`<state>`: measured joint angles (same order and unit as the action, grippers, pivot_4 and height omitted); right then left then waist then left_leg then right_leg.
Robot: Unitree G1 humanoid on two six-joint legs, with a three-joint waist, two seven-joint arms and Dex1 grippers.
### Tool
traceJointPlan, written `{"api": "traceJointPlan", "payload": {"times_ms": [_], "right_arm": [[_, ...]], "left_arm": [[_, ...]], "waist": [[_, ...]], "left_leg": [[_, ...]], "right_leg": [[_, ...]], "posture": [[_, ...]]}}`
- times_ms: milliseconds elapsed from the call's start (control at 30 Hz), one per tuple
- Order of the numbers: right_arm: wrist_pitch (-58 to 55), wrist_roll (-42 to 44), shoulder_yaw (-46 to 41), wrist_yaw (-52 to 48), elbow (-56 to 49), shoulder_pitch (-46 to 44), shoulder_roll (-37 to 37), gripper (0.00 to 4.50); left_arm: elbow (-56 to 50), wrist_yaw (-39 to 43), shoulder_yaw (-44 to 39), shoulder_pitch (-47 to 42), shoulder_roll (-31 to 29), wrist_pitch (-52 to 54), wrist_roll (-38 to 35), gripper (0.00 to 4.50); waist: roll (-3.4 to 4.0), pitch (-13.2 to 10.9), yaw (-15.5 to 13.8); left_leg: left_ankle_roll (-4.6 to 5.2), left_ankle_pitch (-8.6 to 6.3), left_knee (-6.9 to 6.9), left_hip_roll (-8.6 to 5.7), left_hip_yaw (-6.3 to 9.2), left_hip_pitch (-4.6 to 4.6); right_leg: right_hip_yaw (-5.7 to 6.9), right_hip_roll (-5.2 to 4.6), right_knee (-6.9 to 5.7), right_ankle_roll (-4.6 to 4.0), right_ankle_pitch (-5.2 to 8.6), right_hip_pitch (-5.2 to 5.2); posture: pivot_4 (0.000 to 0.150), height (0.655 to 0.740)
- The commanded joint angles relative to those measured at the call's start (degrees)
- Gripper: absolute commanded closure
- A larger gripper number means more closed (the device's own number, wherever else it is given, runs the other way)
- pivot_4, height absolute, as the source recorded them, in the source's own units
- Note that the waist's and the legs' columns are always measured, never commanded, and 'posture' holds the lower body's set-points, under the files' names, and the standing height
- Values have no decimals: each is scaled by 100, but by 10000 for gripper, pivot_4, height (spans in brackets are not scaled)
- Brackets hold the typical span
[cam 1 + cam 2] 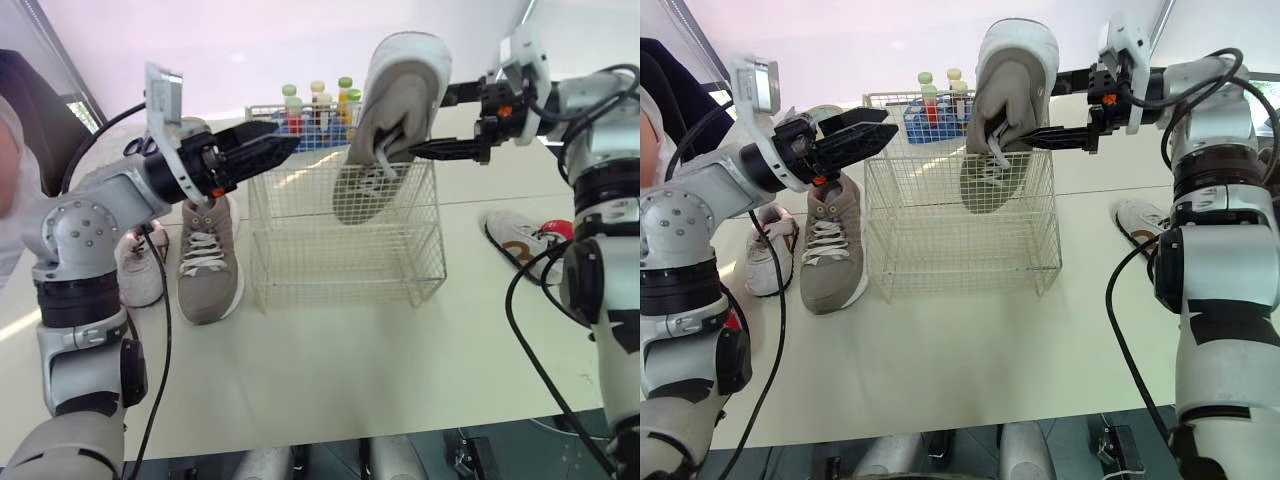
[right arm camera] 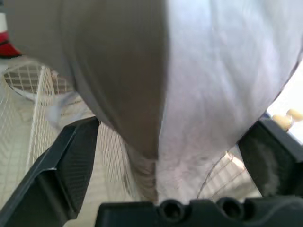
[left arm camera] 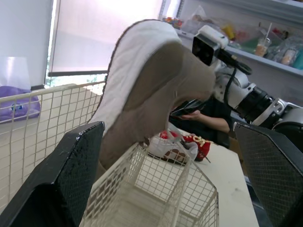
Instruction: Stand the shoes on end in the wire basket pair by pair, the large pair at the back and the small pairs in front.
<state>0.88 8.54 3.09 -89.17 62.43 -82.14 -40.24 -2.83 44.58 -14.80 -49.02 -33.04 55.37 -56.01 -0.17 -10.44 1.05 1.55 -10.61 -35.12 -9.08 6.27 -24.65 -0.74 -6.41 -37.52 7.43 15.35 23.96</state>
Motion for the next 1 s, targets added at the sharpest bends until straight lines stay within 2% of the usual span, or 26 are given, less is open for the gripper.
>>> {"api": "traceJointPlan", "payload": {"times_ms": [33,267,500,667,867,933,1000], "right_arm": [[288,-100,-111,104,-562,-133,-237,928],[230,-96,-287,418,-1316,32,-711,928],[-397,278,-781,781,-2334,299,-1282,928],[-2111,1540,-1458,923,-4445,1043,-1406,928],[-3478,2793,-1585,1581,-7046,2047,-1152,928],[-3565,2910,-1392,1744,-7658,2334,-1046,928],[-3323,2601,-1064,1777,-7970,2578,-1062,928]], "left_arm": [[-182,12,-56,-69,-37,-92,-61,0],[-245,-14,-29,-28,-21,-81,-59,0],[-113,221,11,2,-545,-224,336,0],[290,258,-213,21,-1281,-381,775,0],[1453,46,13,-32,-1983,-992,1924,0],[1957,-66,192,-88,-2083,-1153,2340,0],[2385,-235,365,-197,-1985,-1179,2638,0]], "waist": [[0,0,14],[0,0,1],[0,0,-12],[4,0,9],[5,1,-30],[4,2,-26],[3,3,-40]], "left_leg": [[-1,1,5,0,0,-1],[-2,0,0,0,-1,-2],[-2,0,2,0,-1,-2],[11,-8,7,2,-5,-2],[26,-16,1,2,-3,-2],[27,-17,-2,3,-4,-1],[28,-17,-4,2,-5,1]], "right_leg": [[-1,0,0,0,0,5],[-1,0,-1,0,0,4],[-2,0,-3,-1,1,5],[-11,0,-7,-1,1,13],[-12,0,-21,-2,1,27],[-12,-1,-21,-3,0,29],[-12,-3,-23,-3,-1,33]], "posture": [[1500,7400],[1500,7400],[1500,7400],[1500,7400],[1500,7400],[1500,7400],[1500,7400]]}}
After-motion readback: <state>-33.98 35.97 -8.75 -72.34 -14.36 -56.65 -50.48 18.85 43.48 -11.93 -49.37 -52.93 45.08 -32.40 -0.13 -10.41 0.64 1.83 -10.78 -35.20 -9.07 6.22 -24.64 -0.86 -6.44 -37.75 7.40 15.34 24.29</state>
